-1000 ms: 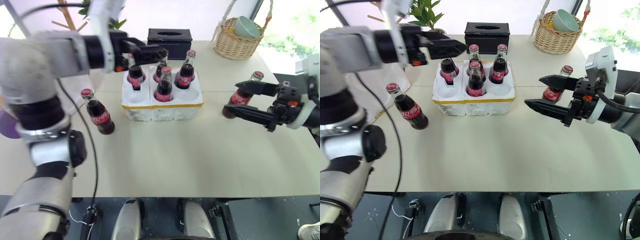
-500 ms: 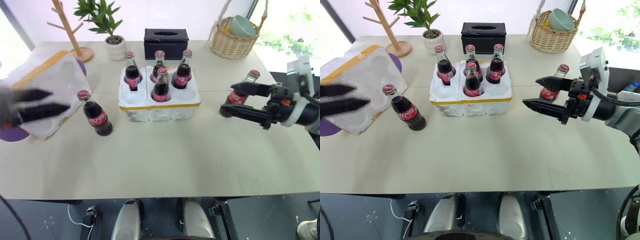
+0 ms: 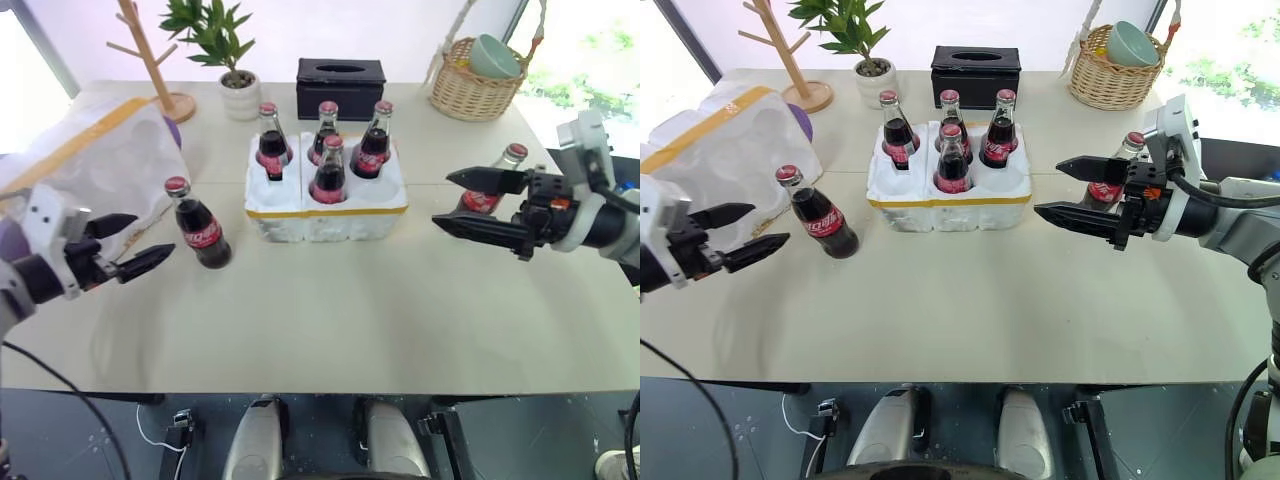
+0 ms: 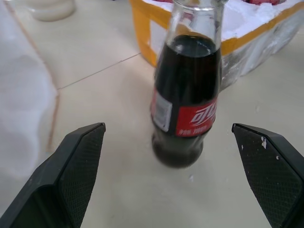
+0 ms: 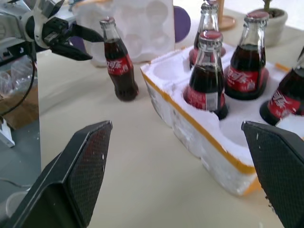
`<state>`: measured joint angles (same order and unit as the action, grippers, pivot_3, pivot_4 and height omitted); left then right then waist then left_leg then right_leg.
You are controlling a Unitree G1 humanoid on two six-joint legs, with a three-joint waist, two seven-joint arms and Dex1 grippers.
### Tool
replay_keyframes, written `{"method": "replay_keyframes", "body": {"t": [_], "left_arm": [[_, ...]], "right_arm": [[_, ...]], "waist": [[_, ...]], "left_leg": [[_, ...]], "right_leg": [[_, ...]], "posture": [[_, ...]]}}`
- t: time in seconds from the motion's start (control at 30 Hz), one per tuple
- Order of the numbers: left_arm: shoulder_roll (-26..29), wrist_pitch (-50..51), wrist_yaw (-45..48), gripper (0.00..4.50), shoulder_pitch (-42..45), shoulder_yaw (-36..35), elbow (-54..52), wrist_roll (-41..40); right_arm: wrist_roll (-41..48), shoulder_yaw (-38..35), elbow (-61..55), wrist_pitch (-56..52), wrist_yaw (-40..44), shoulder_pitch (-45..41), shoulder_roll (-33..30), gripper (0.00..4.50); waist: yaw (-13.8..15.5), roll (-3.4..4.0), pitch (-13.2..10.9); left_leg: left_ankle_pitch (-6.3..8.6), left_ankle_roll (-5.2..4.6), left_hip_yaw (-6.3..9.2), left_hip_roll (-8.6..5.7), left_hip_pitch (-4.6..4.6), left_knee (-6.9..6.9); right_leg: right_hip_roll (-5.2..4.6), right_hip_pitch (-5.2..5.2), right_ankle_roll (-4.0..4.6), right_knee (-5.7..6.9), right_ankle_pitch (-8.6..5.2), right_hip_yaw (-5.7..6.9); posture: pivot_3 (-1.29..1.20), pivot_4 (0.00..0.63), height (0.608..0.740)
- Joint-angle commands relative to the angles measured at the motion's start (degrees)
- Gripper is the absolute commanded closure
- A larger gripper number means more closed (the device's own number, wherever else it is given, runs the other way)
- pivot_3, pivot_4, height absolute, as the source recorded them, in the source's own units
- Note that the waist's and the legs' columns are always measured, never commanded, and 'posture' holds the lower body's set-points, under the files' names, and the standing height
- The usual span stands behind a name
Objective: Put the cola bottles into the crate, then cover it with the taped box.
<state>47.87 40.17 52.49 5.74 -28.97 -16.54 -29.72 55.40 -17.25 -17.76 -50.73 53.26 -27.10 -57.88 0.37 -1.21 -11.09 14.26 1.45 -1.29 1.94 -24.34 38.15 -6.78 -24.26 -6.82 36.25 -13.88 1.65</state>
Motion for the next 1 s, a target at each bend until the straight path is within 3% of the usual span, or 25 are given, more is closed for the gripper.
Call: {"method": "replay_keyframes", "body": {"t": [0.03, 0.3, 0.6, 0.63, 0.7, 0.77, 0.87, 1.0], "left_arm": [[-0.91, -2.62, -1.03, 0.03, 2.59, 2.82, 1.34, -0.20], [-3.50, -10.02, -3.57, 0.03, 7.97, 12.02, 7.49, 5.04], [-9.31, -14.99, -9.53, 0.03, 12.52, 16.75, 12.45, 9.13], [-9.76, -14.87, -9.92, 0.27, 12.68, 16.31, 12.51, 8.64], [-8.85, -11.67, -8.33, 0.82, 12.12, 15.38, 10.70, 6.09], [-6.28, -6.86, -4.88, 1.73, 11.10, 13.63, 7.97, 1.71], [-1.73, 0.97, -1.50, 1.71, 12.48, 9.29, 6.00, -6.07], [3.49, 10.01, 1.62, 1.71, 20.63, 6.05, 6.59, -16.21]], "right_arm": [[1.44, -2.10, -1.87, -0.33, 0.19, -0.81, -0.74, 0.00], [2.74, -2.06, -2.39, -1.90, 0.02, -2.49, -1.02, 0.00], [3.10, -1.93, -2.72, -2.17, -1.33, -3.13, -0.07, 0.00], [3.07, -1.85, -2.70, -2.13, -1.49, -3.20, 0.02, 0.00], [3.05, -1.79, -2.61, -2.14, -1.76, -3.39, 0.09, 0.00], [2.96, -1.82, -2.53, -2.16, -2.12, -3.59, 0.10, 0.00], [2.71, -1.82, -2.43, -2.09, -2.53, -3.55, 0.10, 0.00], [1.85, -1.23, -2.16, -1.46, -2.53, -3.12, 0.40, 0.00]], "waist": [[0.04, 0.00, 0.00], [0.39, 0.02, 0.01], [0.34, -0.01, 0.01], [0.33, -0.01, 0.01], [0.26, -0.01, 0.01], [0.17, -0.01, 0.01], [0.03, -0.03, -0.01], [0.53, -0.09, -0.05]], "left_leg": [[0.00, 0.00, 0.01, 0.02, 0.00, -0.01], [0.00, 0.00, 0.01, 0.01, -0.01, 0.02], [0.00, 0.00, 0.01, 0.01, -0.02, 0.03], [0.00, 0.00, 0.01, 0.01, -0.02, 0.03], [0.00, 0.00, 0.01, 0.02, -0.02, 0.02], [0.00, 0.00, 0.02, 0.02, -0.01, 0.02], [0.00, 0.00, 0.01, 0.02, -0.03, 0.00], [0.00, 0.00, 0.04, 0.03, -0.10, 0.02]], "right_leg": [[0.03, -0.01, 0.00, 0.00, 0.00, 0.01], [0.03, 0.01, 0.00, 0.00, 0.00, 0.02], [0.03, 0.02, -0.01, 0.00, 0.01, 0.01], [0.03, 0.02, -0.01, 0.00, 0.01, 0.01], [0.03, 0.01, -0.01, 0.01, 0.00, 0.02], [0.04, 0.00, -0.01, 0.01, 0.00, 0.01], [0.04, -0.02, -0.01, -0.01, 0.00, 0.00], [0.04, -0.08, -0.01, 0.01, 0.00, 0.03]], "posture": [[0.00, 0.150, 0.736], [0.00, 0.150, 0.736], [0.00, 0.150, 0.736], [0.00, 0.150, 0.736], [0.00, 0.150, 0.736], [0.00, 0.150, 0.736], [0.00, 0.150, 0.736], [0.00, 0.150, 0.736]]}}
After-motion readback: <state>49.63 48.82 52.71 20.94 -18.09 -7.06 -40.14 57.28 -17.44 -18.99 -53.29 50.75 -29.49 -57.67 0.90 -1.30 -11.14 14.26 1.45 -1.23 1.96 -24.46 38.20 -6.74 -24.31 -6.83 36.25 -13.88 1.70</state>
